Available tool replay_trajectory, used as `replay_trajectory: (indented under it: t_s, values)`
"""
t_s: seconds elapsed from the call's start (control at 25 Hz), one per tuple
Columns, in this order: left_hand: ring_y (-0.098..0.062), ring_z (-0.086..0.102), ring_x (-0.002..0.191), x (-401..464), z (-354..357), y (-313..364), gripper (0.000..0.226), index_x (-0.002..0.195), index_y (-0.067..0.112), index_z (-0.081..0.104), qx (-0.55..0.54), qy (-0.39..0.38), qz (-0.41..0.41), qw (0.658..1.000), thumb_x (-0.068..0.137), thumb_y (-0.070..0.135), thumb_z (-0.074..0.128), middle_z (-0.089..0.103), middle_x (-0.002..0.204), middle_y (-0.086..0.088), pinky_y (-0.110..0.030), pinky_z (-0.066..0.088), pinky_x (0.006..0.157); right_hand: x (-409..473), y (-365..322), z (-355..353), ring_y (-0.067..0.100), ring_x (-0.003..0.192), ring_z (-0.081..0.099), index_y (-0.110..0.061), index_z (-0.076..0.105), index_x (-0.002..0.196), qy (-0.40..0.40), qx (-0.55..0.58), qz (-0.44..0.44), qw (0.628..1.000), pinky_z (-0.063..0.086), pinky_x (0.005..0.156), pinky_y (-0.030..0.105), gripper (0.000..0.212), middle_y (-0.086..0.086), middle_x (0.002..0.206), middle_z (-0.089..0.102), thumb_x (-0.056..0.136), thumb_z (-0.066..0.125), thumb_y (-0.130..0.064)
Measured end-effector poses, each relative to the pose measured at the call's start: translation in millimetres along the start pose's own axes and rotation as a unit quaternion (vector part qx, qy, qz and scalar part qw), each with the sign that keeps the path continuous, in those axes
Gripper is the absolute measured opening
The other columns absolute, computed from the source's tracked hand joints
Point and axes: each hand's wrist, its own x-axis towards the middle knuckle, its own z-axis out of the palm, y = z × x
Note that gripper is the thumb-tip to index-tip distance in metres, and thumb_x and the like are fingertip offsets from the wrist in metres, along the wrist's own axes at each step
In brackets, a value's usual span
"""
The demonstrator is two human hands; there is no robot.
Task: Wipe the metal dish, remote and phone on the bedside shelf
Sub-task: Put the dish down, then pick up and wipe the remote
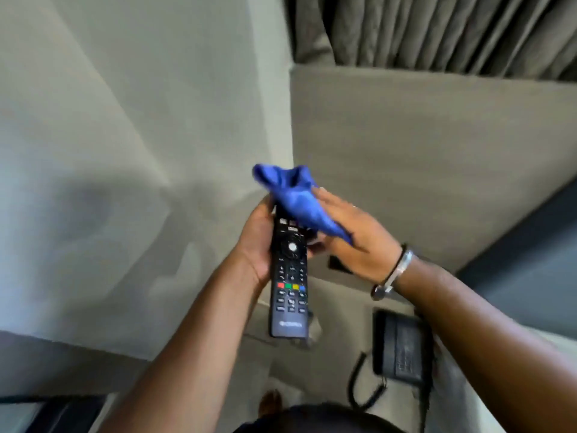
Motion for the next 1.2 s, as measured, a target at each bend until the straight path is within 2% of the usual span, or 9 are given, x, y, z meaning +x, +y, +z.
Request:
replay_trajectory:
  t_s: [0.12, 0.2, 0.32, 0.44, 0.52, 0.68, 0.84, 0.96, 1.2]
  values:
    - [-0.014, 0.073, 0.073, -29.7, 22.7, 28.3, 0.027, 0.089, 0.011, 0.071, 0.012, -0.025, 0.11, 0.994, 0.091, 0.018, 0.045, 0.076, 0.077, -0.003, -0.027, 0.06, 0.068, 53.0, -34.8, -2.4, 0.026, 0.143, 0.02, -0.005, 0.037, 0.14, -0.031, -0.143, -0.081, 0.986, 0.018, 0.118, 0.039, 0.056, 0.019, 0.151, 0.03, 0.087, 0.052, -0.017]
    - [-0.024, 0.071, 0.082, -48.4, 34.0, 46.2, 0.033, 0.09, 0.007, 0.074, 0.031, -0.039, 0.172, 0.984, 0.081, 0.03, 0.053, 0.074, 0.087, -0.011, -0.033, 0.058, 0.078, 70.9, -60.3, -1.0, 0.023, 0.141, 0.027, -0.003, 0.047, 0.133, 0.019, -0.105, -0.112, 0.988, 0.02, 0.117, 0.032, 0.045, 0.014, 0.144, 0.044, 0.089, 0.05, -0.013]
    - [-0.014, 0.069, 0.086, -51.7, 20.6, 59.3, 0.023, 0.096, 0.012, 0.062, -0.032, 0.0, 0.22, 0.975, 0.098, 0.024, 0.043, 0.074, 0.079, 0.007, -0.024, 0.058, 0.071, 70.1, -83.5, 10.6, 0.019, 0.133, 0.042, -0.003, 0.057, 0.12, 0.034, -0.003, -0.107, 0.994, 0.032, 0.11, 0.034, 0.031, 0.01, 0.131, 0.059, 0.09, 0.049, -0.008]
    - [-0.028, 0.068, 0.105, -53.1, 5.8, 79.1, 0.044, 0.105, 0.006, 0.056, -0.154, 0.003, 0.248, 0.956, 0.101, 0.046, 0.037, 0.07, 0.09, 0.0, -0.043, 0.051, 0.091, 48.9, -96.6, 20.2, 0.007, 0.095, 0.061, -0.009, 0.061, 0.105, -0.01, 0.095, -0.099, 0.99, 0.046, 0.084, 0.024, 0.02, -0.006, 0.101, 0.064, 0.092, 0.046, -0.01]
    - [-0.033, 0.068, 0.093, -48.5, -5.1, 96.1, 0.055, 0.094, 0.003, 0.055, -0.235, 0.011, 0.247, 0.94, 0.099, 0.055, 0.036, 0.061, 0.082, -0.005, -0.047, 0.057, 0.084, 31.7, -100.6, 27.3, 0.006, 0.07, 0.056, -0.021, 0.06, 0.092, -0.036, 0.137, -0.099, 0.985, 0.046, 0.067, 0.022, 0.019, -0.013, 0.078, 0.059, 0.093, 0.044, -0.011]
    - [-0.032, 0.069, 0.065, -50.9, -26.3, 109.6, 0.046, 0.084, 0.002, 0.051, -0.298, 0.062, 0.237, 0.923, 0.102, 0.042, 0.035, 0.056, 0.066, -0.01, -0.054, 0.058, 0.061, 3.9, -83.4, 23.6, 0.009, 0.072, 0.057, -0.015, 0.059, 0.088, -0.091, 0.075, -0.119, 0.986, 0.046, 0.07, 0.019, 0.018, -0.006, 0.079, 0.06, 0.097, 0.044, -0.022]
    - [-0.033, 0.072, 0.075, -67.5, -29.6, 113.1, 0.051, 0.101, 0.005, 0.056, -0.236, -0.018, 0.255, 0.937, 0.098, 0.053, 0.04, 0.065, 0.076, -0.008, -0.046, 0.06, 0.073, 5.0, -40.8, 0.7, 0.016, 0.078, 0.059, -0.021, 0.062, 0.083, 0.099, 0.054, 0.109, 0.988, 0.045, 0.072, 0.029, 0.02, -0.005, 0.08, 0.066, 0.096, 0.05, -0.013]
    - [-0.031, 0.069, 0.098, -78.2, -24.4, 103.4, 0.057, 0.109, 0.009, 0.059, -0.153, -0.087, 0.26, 0.949, 0.096, 0.059, 0.037, 0.07, 0.096, -0.005, -0.044, 0.053, 0.091, 16.5, -41.6, -17.7, 0.019, 0.073, 0.069, -0.018, 0.066, 0.082, 0.23, 0.236, 0.306, 0.893, 0.049, 0.064, 0.029, 0.017, 0.005, 0.085, 0.075, 0.089, 0.06, -0.032]
    - [-0.029, 0.055, 0.128, -88.4, 5.0, 73.7, 0.06, 0.111, 0.012, 0.064, -0.03, -0.097, 0.278, 0.955, 0.095, 0.061, 0.035, 0.067, 0.125, -0.01, -0.047, 0.033, 0.114, 40.3, -113.5, -5.1, 0.003, 0.069, 0.061, -0.033, 0.058, 0.079, 0.27, 0.03, 0.034, 0.962, 0.049, 0.06, 0.019, 0.015, -0.011, 0.073, 0.066, 0.073, 0.072, -0.031]
